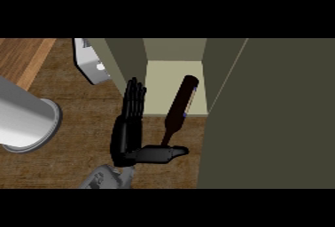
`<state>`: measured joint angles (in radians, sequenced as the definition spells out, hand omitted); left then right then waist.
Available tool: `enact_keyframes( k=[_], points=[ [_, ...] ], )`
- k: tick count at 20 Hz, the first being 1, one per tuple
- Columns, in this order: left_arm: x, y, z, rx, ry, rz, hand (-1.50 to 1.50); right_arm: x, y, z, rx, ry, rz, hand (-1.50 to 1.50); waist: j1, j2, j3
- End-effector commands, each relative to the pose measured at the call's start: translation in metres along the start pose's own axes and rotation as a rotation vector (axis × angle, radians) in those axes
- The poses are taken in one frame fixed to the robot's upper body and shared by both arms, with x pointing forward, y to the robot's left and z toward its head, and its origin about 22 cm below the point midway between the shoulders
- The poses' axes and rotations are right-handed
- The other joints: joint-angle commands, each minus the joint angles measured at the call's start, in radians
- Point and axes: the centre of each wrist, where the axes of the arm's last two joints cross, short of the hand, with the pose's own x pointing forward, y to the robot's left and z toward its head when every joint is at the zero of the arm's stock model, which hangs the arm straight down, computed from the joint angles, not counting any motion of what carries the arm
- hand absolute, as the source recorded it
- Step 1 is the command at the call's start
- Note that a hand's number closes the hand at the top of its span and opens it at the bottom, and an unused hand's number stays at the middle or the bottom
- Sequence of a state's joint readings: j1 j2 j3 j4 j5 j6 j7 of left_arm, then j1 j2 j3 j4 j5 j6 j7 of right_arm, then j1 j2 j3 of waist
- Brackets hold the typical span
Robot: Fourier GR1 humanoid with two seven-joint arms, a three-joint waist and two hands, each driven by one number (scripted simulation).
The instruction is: Pick up the wine, place it into the cabinet and close the cabinet
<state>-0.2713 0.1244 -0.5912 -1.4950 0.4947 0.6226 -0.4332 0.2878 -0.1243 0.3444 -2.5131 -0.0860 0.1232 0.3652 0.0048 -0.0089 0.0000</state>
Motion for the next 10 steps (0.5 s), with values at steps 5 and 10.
enact_keyframes(
  k=[5,10],
  points=[
    [0.019,0.016,0.04,0.014,-0.013,-0.006,-1.5,0.047,0.007,0.03,0.249,0.029,0.114,1.5,-0.008,0.0,-0.001],
    [0.026,0.041,0.062,0.032,-0.014,-0.02,-1.5,0.032,0.02,0.021,0.441,0.067,-0.02,1.5,0.004,0.005,-0.001]
  ],
)
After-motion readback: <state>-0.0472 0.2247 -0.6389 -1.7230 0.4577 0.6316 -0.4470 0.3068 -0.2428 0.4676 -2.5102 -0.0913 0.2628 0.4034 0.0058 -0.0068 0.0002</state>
